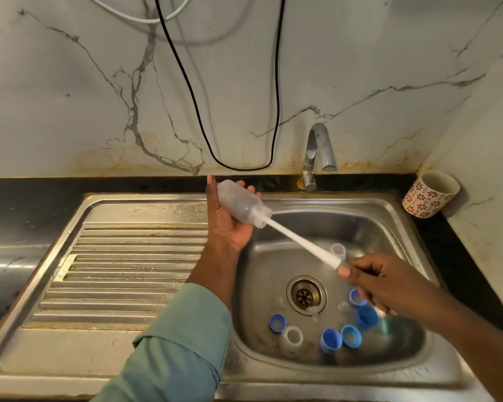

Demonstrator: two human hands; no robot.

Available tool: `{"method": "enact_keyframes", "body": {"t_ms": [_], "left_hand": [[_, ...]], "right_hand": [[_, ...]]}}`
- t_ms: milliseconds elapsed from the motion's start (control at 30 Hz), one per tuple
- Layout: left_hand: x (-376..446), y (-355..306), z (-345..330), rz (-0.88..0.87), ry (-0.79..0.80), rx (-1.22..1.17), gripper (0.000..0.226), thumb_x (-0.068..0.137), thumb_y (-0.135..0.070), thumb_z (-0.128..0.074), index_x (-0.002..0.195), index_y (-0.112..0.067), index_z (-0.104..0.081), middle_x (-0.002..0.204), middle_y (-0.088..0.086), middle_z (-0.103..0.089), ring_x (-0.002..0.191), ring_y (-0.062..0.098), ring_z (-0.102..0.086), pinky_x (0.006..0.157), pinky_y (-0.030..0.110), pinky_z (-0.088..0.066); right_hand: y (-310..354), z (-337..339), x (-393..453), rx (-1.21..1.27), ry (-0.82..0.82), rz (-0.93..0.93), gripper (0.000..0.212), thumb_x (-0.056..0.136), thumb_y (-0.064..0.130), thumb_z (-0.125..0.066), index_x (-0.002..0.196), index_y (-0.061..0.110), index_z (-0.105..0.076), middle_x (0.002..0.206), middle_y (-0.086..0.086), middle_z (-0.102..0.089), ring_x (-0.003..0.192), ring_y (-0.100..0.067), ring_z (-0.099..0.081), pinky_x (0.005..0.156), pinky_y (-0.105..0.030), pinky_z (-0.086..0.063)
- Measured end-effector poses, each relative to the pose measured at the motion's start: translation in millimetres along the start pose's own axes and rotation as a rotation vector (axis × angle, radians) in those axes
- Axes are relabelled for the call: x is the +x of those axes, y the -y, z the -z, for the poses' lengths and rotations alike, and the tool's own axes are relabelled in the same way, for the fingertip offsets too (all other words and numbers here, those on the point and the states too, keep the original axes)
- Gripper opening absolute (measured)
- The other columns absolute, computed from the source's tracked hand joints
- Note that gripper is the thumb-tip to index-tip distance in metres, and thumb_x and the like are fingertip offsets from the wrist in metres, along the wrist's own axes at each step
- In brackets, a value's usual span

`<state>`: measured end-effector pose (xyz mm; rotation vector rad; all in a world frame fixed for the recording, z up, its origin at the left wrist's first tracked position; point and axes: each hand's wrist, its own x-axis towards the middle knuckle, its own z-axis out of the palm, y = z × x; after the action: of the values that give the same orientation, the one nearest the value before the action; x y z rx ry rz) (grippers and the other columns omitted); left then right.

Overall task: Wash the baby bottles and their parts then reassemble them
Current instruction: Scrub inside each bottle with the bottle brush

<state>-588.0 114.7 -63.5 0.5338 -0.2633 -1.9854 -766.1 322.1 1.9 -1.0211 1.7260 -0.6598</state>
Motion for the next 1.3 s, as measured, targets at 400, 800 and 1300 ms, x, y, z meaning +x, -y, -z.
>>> {"method": "enact_keyframes", "body": {"t_ms": [400,800,1300], "left_hand": [[6.0,5.8,3.7,0.004,-0.027,-0.021,0.061,0.065,-0.059,-0.077,0.098,-0.011,-0.06,0.083,0.004,-0.06,0.074,0.019,-0.061,0.077,0.035,-0.055],[4.1,4.2,-1.0,-0.04,-0.034,-0.008,0.071,0.049,-0.053,-0.09,0.102,-0.016,-0.06,0.084,0.003,-0.062,0.072,0.019,-0.063,0.071,0.036,-0.057],[-2.7,10.1,6.1,-0.054,-0.123,0.018,0.032,0.076,-0.042,-0.074,0.083,-0.017,-0.055,0.072,0.001,-0.054,0.066,0.016,-0.055,0.072,0.035,-0.053]], "right_hand": [[-3.1,-4.9,1.6,0.047,0.064,-0.029,0.025,0.082,0.042,-0.065,0.086,0.02,-0.075,0.062,-0.009,-0.059,0.044,-0.011,-0.044,0.04,-0.022,-0.037],[-6.3,-4.8,5.3,-0.197,-0.194,0.151,0.008,0.09,0.039,-0.064,0.087,0.046,-0.065,0.069,0.002,-0.067,0.057,-0.014,-0.058,0.052,-0.021,-0.046],[-2.6,20.2,-5.3,-1.228,-0.334,0.239,0.053,0.102,0.046,-0.032,0.15,0.032,-0.015,0.129,0.011,-0.049,0.096,-0.005,-0.058,0.074,-0.018,-0.046]]}}
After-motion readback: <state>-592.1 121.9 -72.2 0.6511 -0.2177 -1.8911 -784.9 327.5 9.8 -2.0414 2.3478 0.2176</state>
